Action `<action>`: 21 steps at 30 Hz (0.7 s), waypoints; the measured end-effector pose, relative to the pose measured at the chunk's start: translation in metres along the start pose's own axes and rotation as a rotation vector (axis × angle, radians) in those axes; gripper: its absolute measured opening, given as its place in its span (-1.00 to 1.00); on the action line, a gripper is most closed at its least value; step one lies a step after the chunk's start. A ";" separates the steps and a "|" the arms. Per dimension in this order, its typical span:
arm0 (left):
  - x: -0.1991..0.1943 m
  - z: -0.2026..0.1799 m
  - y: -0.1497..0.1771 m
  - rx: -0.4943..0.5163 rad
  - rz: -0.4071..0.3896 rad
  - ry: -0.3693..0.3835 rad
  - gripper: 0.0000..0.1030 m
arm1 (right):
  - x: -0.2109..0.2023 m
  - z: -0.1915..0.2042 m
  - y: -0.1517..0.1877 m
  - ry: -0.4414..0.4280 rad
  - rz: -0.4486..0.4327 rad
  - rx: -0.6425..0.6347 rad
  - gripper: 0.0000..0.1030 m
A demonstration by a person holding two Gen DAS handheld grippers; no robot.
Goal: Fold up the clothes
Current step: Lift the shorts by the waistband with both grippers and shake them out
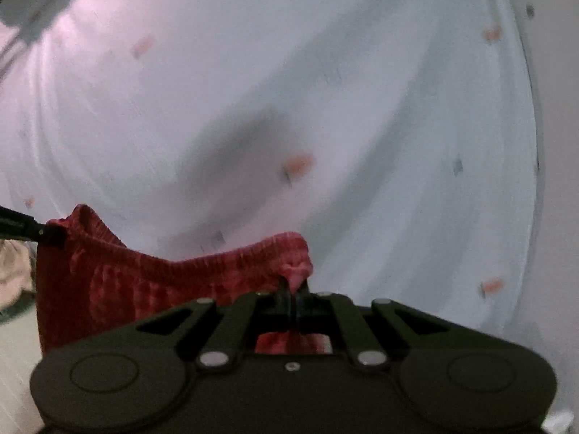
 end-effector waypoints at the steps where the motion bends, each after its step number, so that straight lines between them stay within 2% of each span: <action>1: -0.011 0.001 -0.007 0.003 -0.036 -0.005 -0.98 | -0.007 0.002 -0.010 -0.004 -0.032 -0.009 -0.95; 5: -0.050 0.003 -0.026 0.034 -0.129 -0.021 -0.98 | -0.037 0.011 -0.035 -0.015 -0.117 -0.023 -0.95; 11: -0.098 0.003 -0.037 0.038 -0.200 -0.026 -0.98 | -0.073 0.016 -0.047 -0.022 -0.164 -0.003 -0.95; 14: -0.112 0.004 -0.040 0.043 -0.211 -0.023 -0.97 | -0.093 0.018 -0.054 -0.027 -0.173 -0.011 -0.95; 17: -0.120 0.004 -0.041 0.058 -0.215 -0.019 -0.97 | -0.093 0.010 -0.059 -0.053 -0.176 0.015 -0.95; 19: -0.114 0.008 -0.038 0.071 -0.213 -0.021 -0.97 | -0.087 0.008 -0.056 -0.078 -0.160 0.053 -0.95; 21: -0.091 0.017 -0.027 0.062 -0.159 -0.033 -0.97 | -0.076 0.008 -0.051 -0.102 -0.130 0.087 -0.94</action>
Point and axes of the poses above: each gripper's, at about its wrist camera, not at the fingertips, and x roughly the way its jaws point, z to its left, y to its underside, the point moved 5 cm from there along x, roughly the way its jaws point, and after that the axes turned 9 degrees about -x, right-handed, at the moved point
